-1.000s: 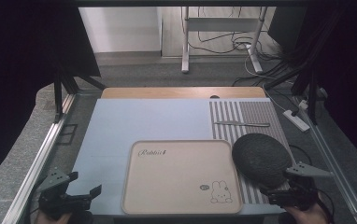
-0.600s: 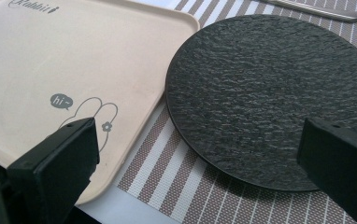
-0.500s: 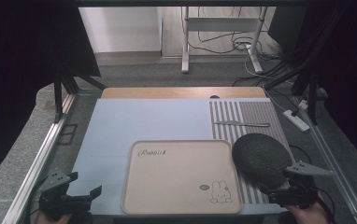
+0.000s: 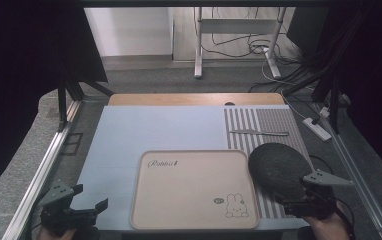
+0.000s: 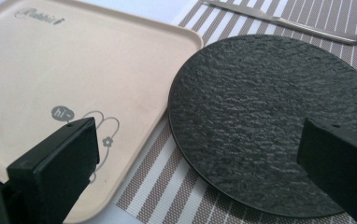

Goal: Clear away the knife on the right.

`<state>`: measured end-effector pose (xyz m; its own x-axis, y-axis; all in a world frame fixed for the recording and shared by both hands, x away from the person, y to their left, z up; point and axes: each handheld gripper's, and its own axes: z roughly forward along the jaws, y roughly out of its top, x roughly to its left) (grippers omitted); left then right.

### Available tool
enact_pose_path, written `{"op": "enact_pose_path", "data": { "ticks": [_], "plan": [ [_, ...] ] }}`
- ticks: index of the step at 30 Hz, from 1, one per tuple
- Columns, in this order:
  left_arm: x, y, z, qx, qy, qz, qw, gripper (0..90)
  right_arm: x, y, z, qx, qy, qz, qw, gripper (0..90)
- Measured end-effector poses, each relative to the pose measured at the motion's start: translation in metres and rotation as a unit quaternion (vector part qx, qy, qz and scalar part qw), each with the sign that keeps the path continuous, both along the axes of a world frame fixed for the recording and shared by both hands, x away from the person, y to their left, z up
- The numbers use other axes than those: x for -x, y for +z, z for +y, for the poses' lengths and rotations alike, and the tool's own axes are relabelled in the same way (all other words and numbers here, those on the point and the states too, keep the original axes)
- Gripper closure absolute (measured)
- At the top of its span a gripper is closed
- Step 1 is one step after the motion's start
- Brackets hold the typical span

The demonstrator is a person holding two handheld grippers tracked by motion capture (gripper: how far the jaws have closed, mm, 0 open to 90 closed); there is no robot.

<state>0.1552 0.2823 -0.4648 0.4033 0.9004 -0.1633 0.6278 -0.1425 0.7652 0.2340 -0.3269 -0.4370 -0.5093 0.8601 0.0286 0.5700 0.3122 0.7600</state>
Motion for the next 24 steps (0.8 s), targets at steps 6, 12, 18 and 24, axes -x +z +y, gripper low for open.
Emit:
{"op": "enact_pose_path", "data": {
  "ticks": [6, 12, 18, 24],
  "plan": [
    [0.000, 0.000, -0.001, -0.004, 0.000, 0.002, 1.0000, 0.4, -0.004, -0.001, 0.001, -0.004, 0.006, 0.003, 1.0000, 0.0],
    [-0.001, 0.000, -0.002, -0.011, -0.001, 0.006, 0.9999, 0.4, -0.009, 0.001, 0.008, 0.000, 0.015, -0.001, 0.9999, 0.0],
    [-0.001, 0.000, -0.001, -0.002, 0.001, 0.006, 1.0000, 0.4, -0.020, 0.000, 0.014, 0.005, 0.027, 0.005, 0.9996, 0.0],
    [-0.002, -0.001, 0.000, 0.000, 0.002, 0.006, 1.0000, 0.4, -0.034, -0.004, 0.013, -0.030, 0.012, 0.030, 0.9990, 0.0]
  ]
}}
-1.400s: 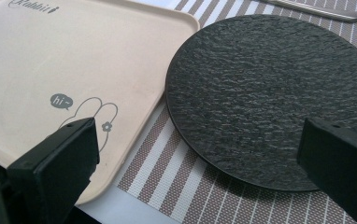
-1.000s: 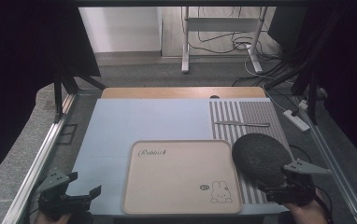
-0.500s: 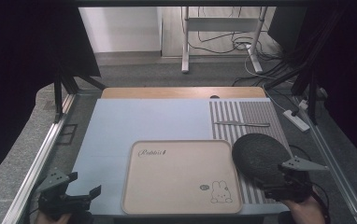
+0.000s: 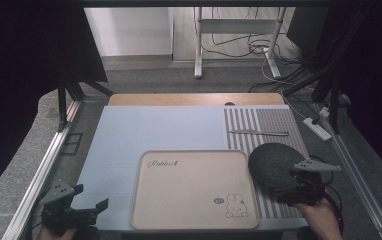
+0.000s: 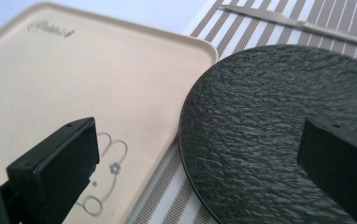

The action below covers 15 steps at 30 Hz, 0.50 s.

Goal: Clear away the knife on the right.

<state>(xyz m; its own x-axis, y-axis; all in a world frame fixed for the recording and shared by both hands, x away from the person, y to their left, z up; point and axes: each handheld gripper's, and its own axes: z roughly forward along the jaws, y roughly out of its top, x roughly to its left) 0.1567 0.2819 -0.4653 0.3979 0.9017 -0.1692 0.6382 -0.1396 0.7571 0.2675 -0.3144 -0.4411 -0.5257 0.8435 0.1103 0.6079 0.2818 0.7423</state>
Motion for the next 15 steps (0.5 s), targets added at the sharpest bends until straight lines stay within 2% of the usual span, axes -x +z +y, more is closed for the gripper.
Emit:
{"op": "enact_pose_path", "data": {
  "ticks": [3, 15],
  "plan": [
    [0.000, 0.000, 0.001, 0.003, 0.001, 0.000, 1.0000, 0.4, -0.005, 0.000, 0.002, 0.014, 0.004, -0.003, 0.9999, 0.0],
    [0.001, 0.000, 0.002, 0.010, -0.002, -0.005, 0.9999, 0.2, -0.027, -0.002, 0.010, 0.027, 0.015, -0.001, 0.9995, 0.0]
  ]
}}
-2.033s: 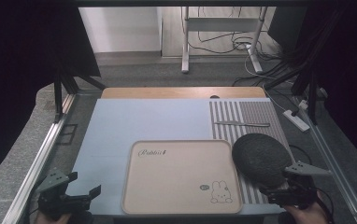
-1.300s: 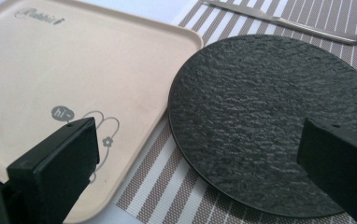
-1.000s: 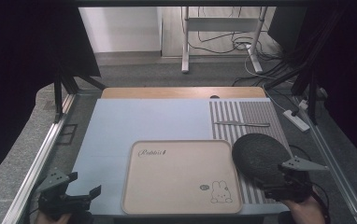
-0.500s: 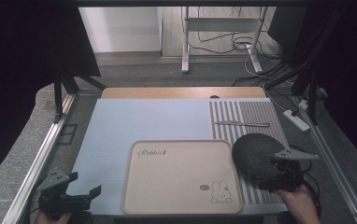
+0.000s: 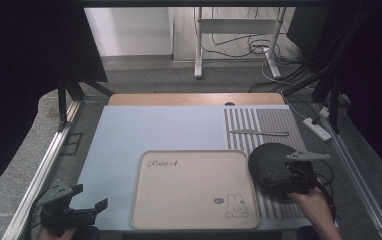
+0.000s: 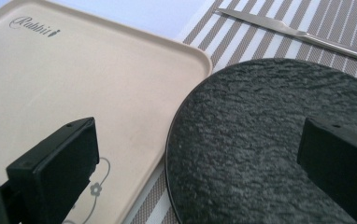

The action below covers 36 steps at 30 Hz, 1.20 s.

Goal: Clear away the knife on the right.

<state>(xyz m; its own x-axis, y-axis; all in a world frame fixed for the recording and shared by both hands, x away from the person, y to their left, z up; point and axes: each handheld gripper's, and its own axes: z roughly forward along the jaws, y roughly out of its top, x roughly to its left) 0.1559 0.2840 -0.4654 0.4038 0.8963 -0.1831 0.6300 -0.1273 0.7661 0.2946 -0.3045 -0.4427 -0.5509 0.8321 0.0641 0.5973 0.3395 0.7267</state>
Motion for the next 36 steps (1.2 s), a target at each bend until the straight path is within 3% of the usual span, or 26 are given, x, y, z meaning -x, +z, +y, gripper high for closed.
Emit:
{"op": "enact_pose_path", "data": {
  "ticks": [6, 24, 36],
  "plan": [
    [0.000, 0.000, 0.000, 0.001, 0.000, 0.000, 1.0000, 0.2, -0.013, -0.001, 0.005, 0.000, 0.003, 0.010, 0.9999, 0.0],
    [0.000, 0.000, 0.000, 0.001, 0.002, 0.001, 1.0000, 0.2, -0.055, -0.009, 0.014, 0.039, 0.015, 0.003, 0.9991, 0.0],
    [-0.001, 0.000, 0.000, 0.001, 0.002, 0.002, 1.0000, 0.2, -0.085, -0.017, 0.010, 0.042, -0.007, 0.018, 0.9989, 0.0]
  ]
}}
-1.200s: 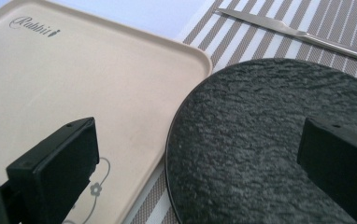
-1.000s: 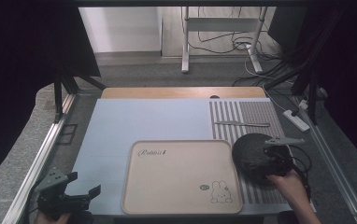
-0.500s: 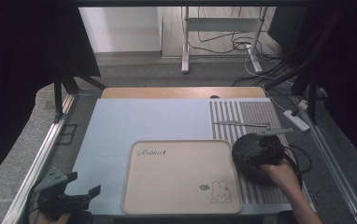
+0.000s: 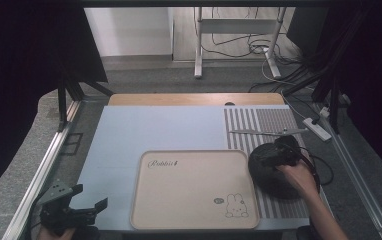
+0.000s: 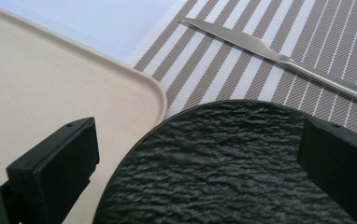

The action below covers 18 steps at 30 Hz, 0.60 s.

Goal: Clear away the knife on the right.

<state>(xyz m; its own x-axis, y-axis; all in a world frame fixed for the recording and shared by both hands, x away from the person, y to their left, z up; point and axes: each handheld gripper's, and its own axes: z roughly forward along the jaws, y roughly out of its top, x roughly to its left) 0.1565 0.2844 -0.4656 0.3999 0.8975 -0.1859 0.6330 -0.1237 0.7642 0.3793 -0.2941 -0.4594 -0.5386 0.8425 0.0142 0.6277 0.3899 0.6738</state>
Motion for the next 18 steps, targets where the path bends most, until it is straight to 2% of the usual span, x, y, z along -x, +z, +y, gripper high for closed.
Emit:
{"op": "enact_pose_path", "data": {
  "ticks": [6, 9, 14, 16, 17, 18],
  "plan": [
    [0.000, 0.000, 0.000, 0.000, 0.000, 0.000, 1.0000, 0.2, -0.013, -0.001, -0.001, 0.006, -0.008, 0.000, 0.9999, 0.0],
    [0.000, 0.000, 0.000, 0.001, 0.000, 0.001, 1.0000, 0.2, -0.026, -0.002, -0.003, 0.008, -0.021, 0.007, 0.9997, 0.0],
    [0.000, 0.000, 0.000, 0.001, 0.000, 0.001, 1.0000, 0.2, -0.035, -0.005, -0.004, 0.011, -0.029, 0.013, 0.9994, 0.0],
    [0.000, 0.000, 0.000, 0.001, 0.000, 0.002, 1.0000, 0.2, -0.040, -0.007, -0.004, 0.016, -0.030, 0.017, 0.9993, 0.0],
    [0.000, 0.000, 0.000, 0.001, 0.000, 0.002, 1.0000, 0.2, -0.044, -0.008, -0.003, 0.032, -0.035, 0.017, 0.9987, 0.0],
    [0.000, 0.000, 0.000, 0.001, 0.000, 0.002, 1.0000, 0.2, -0.045, -0.008, -0.003, 0.038, -0.038, 0.016, 0.9984, 0.0]
  ]
}}
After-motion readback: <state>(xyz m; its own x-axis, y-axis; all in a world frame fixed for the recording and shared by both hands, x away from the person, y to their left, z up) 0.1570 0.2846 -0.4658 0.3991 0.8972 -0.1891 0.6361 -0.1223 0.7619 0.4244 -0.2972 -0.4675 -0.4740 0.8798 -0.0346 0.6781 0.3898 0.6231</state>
